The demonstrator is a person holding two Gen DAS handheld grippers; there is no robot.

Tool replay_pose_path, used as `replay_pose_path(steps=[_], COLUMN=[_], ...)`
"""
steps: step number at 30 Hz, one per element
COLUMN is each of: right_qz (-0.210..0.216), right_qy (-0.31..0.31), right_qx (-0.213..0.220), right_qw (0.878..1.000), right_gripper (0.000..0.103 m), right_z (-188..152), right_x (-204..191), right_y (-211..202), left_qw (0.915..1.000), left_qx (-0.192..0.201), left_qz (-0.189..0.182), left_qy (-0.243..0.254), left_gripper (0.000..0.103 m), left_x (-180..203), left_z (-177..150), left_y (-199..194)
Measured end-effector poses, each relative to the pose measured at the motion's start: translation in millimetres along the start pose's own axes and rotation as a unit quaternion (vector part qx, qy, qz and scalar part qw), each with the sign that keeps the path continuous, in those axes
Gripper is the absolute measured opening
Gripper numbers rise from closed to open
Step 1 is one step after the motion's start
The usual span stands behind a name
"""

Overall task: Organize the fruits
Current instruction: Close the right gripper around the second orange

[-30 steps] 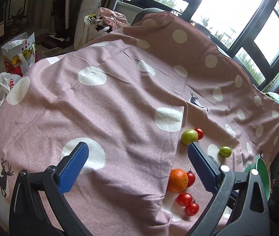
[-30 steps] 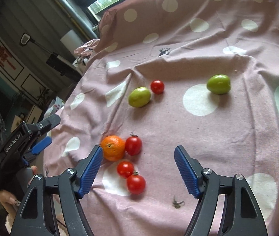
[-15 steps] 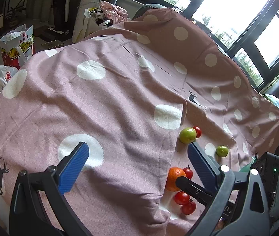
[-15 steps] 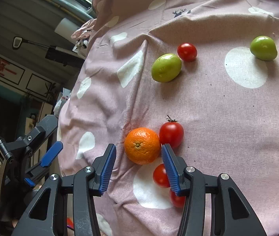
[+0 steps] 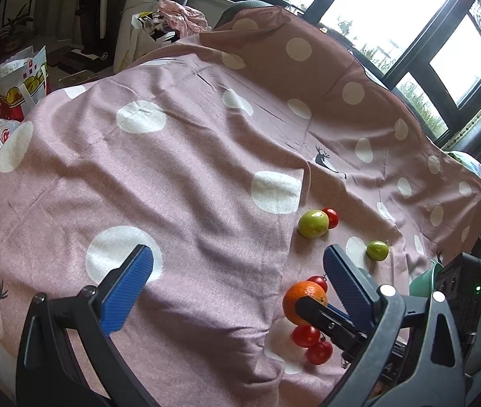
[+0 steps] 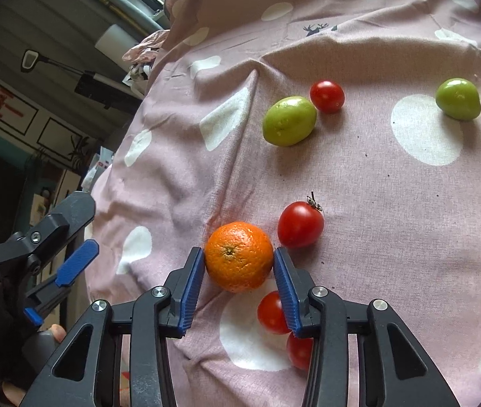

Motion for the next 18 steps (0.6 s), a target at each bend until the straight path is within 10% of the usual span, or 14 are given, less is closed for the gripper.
replay_pose_path(steps=[18], right_qz=[-0.138], right_qy=[0.001], right_qx=[0.028], right_qw=[0.990], right_gripper=[0.044], right_z=[9], right_x=[94], right_y=[-60], left_qw=[0.9922], left_qx=[-0.017], left_qz=[-0.039], left_qy=[0.117], left_gripper=[0.090], left_x=[82], left_z=[-27], left_y=[19])
Point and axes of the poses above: each gripper's, at about its wrist camera, not at the fingertips, and y roughly the way its jaws point, x to its right, z to its top, the point moved 9 cm from there along y, roughly the way its jaws point, and after that the axes turned 12 degrees about y, right-handed, at the moved point
